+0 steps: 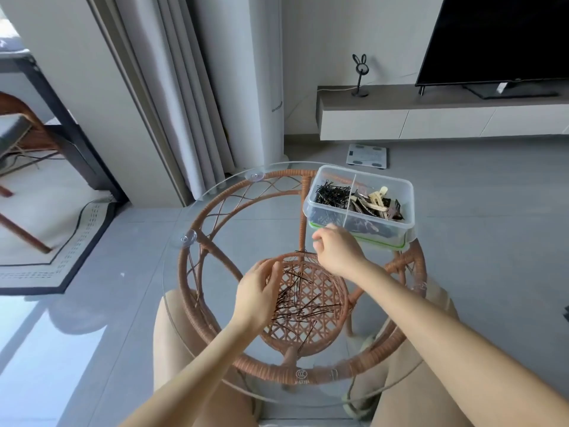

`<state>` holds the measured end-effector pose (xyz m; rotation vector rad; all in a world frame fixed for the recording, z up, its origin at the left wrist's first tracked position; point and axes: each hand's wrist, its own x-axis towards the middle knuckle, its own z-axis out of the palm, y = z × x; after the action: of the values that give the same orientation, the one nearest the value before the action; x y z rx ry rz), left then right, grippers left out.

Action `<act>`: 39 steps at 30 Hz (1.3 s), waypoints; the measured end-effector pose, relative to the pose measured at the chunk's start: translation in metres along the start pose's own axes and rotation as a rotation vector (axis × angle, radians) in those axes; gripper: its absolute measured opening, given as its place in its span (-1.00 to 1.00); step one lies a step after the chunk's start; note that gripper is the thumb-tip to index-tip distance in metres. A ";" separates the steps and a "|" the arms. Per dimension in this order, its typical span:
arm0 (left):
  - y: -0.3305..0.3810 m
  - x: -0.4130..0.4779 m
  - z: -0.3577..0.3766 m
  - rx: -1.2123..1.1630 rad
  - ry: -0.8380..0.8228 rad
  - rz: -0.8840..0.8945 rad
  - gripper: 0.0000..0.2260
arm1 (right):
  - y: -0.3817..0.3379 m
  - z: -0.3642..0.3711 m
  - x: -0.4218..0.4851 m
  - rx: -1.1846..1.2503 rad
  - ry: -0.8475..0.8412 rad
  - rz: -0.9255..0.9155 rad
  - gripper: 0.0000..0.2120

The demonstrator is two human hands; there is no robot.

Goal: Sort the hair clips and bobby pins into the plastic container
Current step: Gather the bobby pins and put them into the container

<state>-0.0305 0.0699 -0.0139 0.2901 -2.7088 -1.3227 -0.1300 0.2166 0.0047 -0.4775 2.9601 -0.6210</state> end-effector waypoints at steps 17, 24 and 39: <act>0.013 -0.051 -0.011 0.829 -0.154 0.031 -0.11 | 0.016 -0.019 -0.084 -0.182 -0.324 -0.288 -0.20; 0.015 -0.045 -0.007 0.802 -0.231 0.080 -0.48 | 0.008 -0.001 -0.088 -0.034 -0.315 -0.208 -0.36; -0.005 -0.009 -0.036 0.676 -0.392 0.257 -0.37 | 0.001 0.013 -0.071 -0.032 -0.292 -0.314 -0.26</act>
<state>-0.0141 0.0414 0.0043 -0.2950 -3.2957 -0.3940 -0.0607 0.2351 -0.0061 -0.9580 2.6418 -0.4794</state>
